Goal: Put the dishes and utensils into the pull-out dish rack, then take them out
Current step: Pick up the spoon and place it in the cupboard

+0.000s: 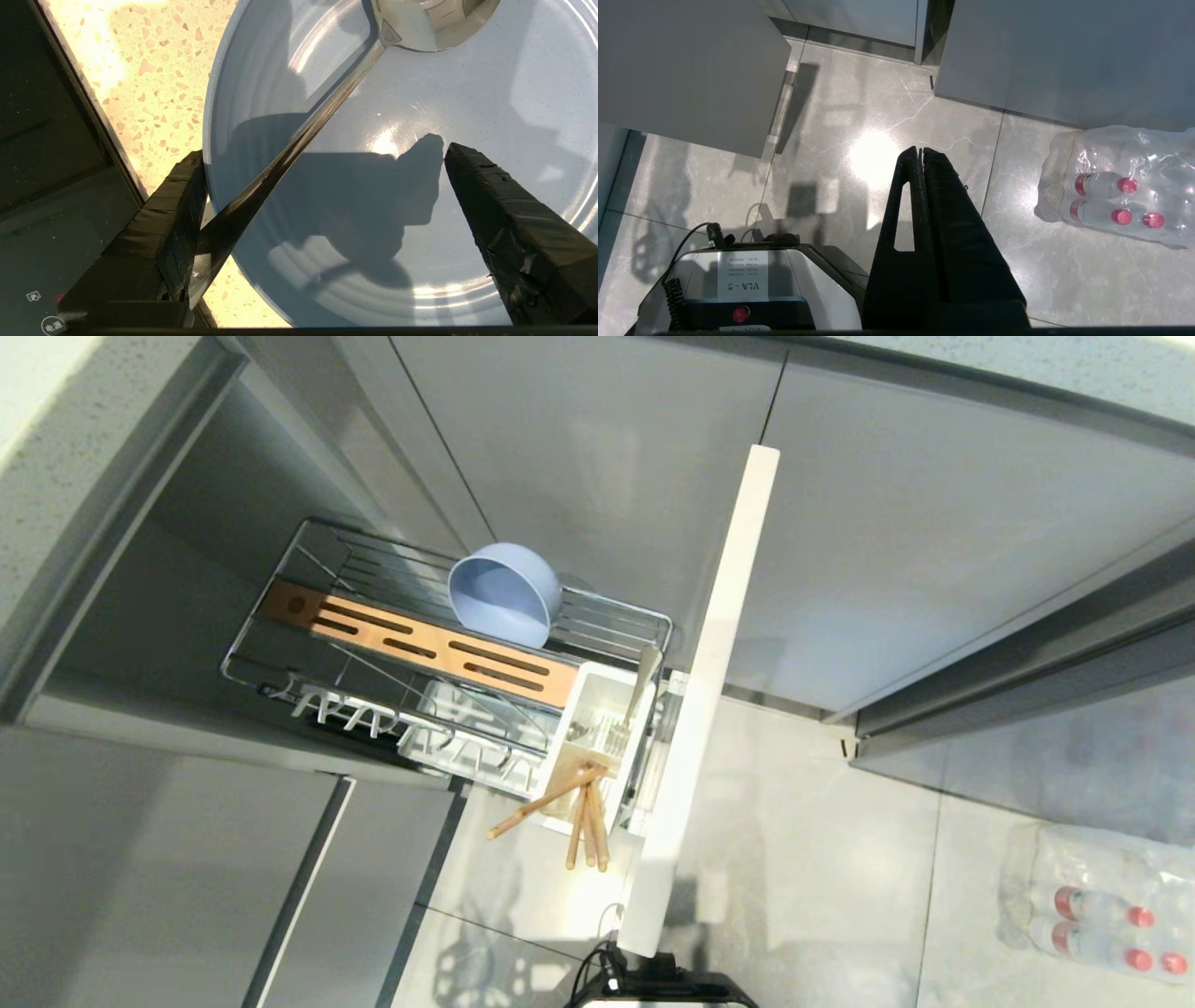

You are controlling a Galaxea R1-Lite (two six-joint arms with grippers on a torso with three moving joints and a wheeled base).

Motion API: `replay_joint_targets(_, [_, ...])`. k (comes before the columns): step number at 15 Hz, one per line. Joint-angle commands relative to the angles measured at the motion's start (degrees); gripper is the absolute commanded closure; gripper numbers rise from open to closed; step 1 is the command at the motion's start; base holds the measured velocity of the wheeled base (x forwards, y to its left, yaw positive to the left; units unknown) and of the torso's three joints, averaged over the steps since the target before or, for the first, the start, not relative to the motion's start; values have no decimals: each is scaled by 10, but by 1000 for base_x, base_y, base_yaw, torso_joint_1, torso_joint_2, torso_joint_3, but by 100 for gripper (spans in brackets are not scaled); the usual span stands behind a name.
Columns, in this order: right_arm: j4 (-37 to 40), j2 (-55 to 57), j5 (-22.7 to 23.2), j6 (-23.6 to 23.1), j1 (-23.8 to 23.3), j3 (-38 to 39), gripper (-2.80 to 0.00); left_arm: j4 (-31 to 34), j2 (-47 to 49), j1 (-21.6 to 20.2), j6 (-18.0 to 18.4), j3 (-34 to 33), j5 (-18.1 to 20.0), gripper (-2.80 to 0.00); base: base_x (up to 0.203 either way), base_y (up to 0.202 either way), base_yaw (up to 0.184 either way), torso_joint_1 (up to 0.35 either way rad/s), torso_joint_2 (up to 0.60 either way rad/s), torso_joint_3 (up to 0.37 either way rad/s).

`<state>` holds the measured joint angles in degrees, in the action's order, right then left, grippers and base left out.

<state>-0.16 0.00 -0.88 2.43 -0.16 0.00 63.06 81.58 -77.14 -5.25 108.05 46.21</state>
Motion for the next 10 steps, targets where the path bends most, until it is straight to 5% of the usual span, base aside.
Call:
replay_joint_targets(1, [0,1,0,0,0,0,0,2,1,-1,0,6,-1,-280,0,0,0,0,0,0])
replay_joint_targets(5, [0,1,0,0,0,0,0,-6,-10,-22,-1,35,-28,-280,0,0,0,0,0,0])
replay_joint_targets(10, [0,1,0,0,1,0,0,-11,-13,-13,-1,32,40,-280,0,0,0,0,0,0])
